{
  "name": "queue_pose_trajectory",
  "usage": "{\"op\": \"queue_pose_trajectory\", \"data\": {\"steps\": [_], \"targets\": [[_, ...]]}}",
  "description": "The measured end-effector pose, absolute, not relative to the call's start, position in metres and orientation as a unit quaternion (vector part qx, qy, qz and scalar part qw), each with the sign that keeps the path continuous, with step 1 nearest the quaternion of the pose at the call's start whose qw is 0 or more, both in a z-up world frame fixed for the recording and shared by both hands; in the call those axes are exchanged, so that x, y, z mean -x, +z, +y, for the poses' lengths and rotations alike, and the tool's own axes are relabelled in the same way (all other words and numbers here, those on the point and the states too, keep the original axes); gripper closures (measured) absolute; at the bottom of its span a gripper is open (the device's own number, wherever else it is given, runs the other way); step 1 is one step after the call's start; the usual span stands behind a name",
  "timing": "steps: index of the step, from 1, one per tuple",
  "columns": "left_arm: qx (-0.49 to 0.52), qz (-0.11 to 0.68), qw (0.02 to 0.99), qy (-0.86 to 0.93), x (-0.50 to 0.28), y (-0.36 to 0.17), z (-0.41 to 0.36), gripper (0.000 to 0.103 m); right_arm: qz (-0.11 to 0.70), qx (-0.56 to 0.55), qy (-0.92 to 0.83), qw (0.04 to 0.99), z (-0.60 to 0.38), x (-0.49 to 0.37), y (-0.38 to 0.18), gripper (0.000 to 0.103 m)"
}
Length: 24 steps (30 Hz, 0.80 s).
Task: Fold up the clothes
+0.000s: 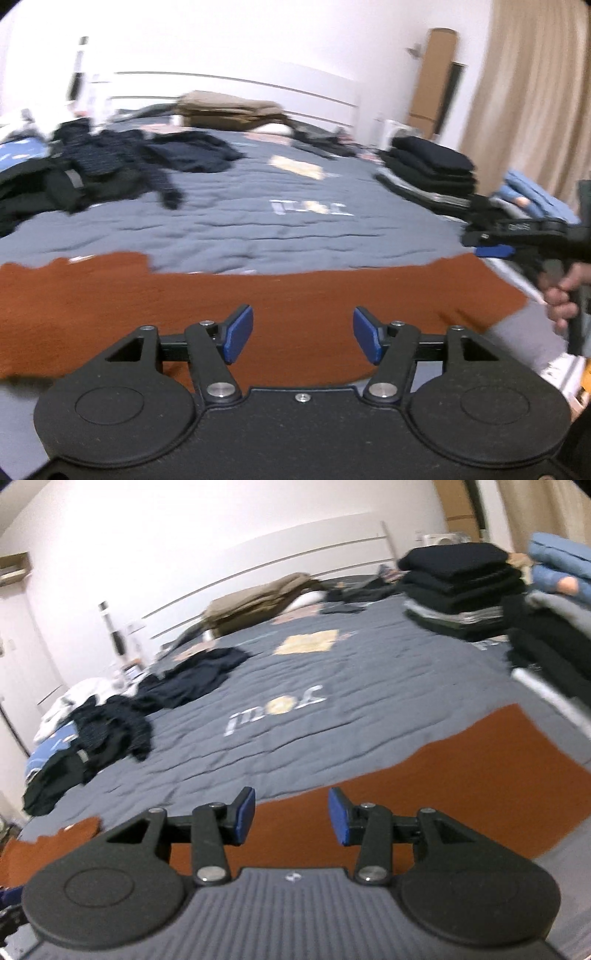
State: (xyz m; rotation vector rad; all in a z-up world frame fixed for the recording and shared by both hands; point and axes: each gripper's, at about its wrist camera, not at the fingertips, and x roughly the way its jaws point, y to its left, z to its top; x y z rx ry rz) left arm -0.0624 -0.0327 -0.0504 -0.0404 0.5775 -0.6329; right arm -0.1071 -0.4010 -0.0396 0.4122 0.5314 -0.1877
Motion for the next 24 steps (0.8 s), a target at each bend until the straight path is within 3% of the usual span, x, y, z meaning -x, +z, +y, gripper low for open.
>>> {"op": "queue_pose_trajectory", "data": {"steps": [10, 24], "targets": [[0.056, 0.289, 0.933, -0.208, 0.074, -0.055, 0.049, 0.043, 0.300, -0.262, 0.071, 0.915, -0.309, 0.073, -0.056, 0.060], [0.065, 0.284, 0.943, -0.159, 0.085, -0.061, 0.109, 0.043, 0.354, -0.212, 0.171, 0.895, -0.189, 0.047, -0.078, 0.060]]}}
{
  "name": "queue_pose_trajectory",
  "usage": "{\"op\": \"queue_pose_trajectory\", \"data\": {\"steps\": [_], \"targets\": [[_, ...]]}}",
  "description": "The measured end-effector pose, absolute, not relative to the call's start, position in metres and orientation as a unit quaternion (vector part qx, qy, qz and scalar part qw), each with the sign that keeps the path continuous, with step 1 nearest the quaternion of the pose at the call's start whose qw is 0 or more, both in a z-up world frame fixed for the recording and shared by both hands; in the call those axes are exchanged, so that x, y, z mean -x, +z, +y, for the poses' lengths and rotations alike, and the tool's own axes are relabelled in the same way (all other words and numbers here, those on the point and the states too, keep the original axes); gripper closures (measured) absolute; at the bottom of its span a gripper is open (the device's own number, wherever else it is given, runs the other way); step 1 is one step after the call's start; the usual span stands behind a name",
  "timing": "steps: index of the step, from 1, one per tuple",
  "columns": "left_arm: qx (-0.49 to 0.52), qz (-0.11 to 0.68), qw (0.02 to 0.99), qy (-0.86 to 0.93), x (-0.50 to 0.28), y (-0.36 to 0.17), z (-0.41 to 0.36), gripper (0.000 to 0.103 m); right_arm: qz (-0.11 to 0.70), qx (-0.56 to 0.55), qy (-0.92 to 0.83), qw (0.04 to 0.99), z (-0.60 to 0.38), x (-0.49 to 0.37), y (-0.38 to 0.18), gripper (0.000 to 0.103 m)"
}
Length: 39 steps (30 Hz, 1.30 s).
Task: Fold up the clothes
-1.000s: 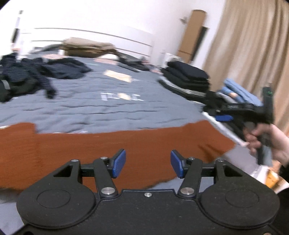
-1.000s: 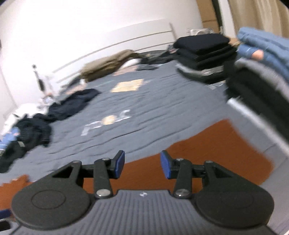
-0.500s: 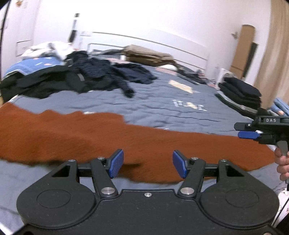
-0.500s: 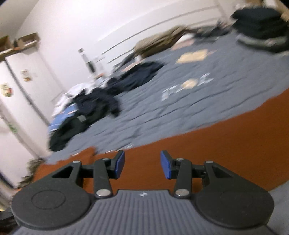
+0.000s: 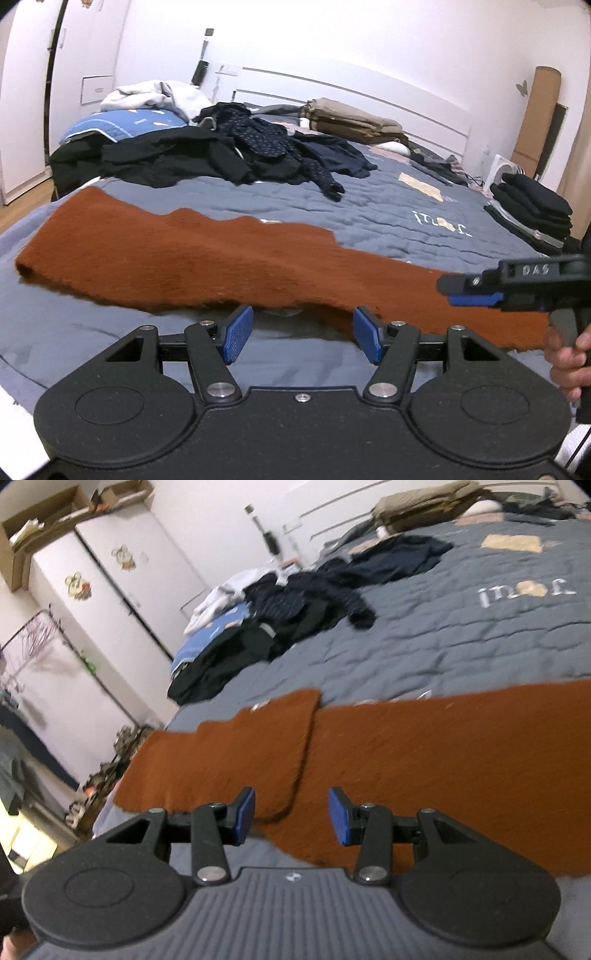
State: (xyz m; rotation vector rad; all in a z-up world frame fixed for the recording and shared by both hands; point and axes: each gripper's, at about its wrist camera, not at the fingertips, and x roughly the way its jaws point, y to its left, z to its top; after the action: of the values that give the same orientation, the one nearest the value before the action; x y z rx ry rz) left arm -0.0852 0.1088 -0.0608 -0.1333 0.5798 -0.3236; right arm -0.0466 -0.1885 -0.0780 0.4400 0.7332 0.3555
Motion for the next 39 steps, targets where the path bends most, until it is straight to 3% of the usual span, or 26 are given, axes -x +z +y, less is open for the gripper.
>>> {"op": "queue_pose_trajectory", "data": {"steps": [22, 31, 36, 39], "targets": [[0.074, 0.271, 0.945, -0.168, 0.085, -0.060, 0.119, 0.043, 0.384, -0.231, 0.174, 0.877, -0.156, 0.018, -0.119, 0.060], [0.074, 0.274, 0.944, -0.170, 0.084, -0.061, 0.118, 0.043, 0.381, -0.240, 0.174, 0.876, -0.153, 0.013, -0.123, 0.055], [0.076, 0.276, 0.943, -0.169, 0.083, -0.061, 0.119, 0.041, 0.396, -0.215, 0.151, 0.880, -0.141, 0.012, -0.115, 0.049], [0.079, 0.283, 0.941, -0.166, 0.082, -0.062, 0.120, 0.040, 0.393, -0.179, 0.138, 0.891, -0.129, 0.018, -0.109, 0.035]]}}
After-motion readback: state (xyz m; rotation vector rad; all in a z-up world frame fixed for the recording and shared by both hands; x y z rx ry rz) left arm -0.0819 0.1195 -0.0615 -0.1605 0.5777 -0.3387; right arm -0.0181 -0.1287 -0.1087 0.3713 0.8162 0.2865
